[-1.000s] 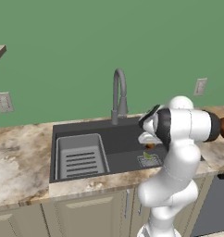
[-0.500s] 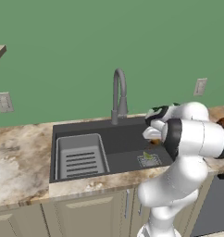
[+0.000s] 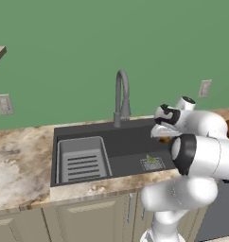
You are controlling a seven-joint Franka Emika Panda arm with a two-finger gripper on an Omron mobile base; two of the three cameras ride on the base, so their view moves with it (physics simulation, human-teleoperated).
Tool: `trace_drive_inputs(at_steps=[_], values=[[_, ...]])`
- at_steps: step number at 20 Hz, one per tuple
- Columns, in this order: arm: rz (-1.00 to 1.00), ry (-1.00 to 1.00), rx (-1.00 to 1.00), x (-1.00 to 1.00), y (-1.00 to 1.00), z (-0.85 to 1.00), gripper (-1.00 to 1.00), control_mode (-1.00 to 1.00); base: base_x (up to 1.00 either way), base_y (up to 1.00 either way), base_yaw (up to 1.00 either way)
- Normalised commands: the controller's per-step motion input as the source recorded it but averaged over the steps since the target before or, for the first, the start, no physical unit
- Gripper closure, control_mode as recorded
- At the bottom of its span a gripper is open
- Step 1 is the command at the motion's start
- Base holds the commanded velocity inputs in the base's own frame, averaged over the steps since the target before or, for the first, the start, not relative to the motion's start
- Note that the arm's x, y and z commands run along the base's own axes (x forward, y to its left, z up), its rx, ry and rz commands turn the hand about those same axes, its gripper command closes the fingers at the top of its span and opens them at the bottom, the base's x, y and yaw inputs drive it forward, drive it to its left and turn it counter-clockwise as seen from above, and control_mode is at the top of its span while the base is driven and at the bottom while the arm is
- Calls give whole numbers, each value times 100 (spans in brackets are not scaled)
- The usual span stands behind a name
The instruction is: Remove the mango and lemon wedge from the sink. Then move the bowl and cup from the counter to the sink for washing.
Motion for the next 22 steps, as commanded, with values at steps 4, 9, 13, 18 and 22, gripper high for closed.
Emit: trace_drive_inputs(at_steps=[4,9,13,18,22], values=[[0,3,-14,-15,-8,46,100,-100,0,0,0],[0,0,-15,-18,-14,39,100,-100,0,0,0],[-1,0,-13,-16,-24,30,100,-100,0,0,0],[-5,6,-11,-8,-27,28,100,-100,0,0,0],[-7,11,-7,-3,-31,20,100,-100,0,0,0]])
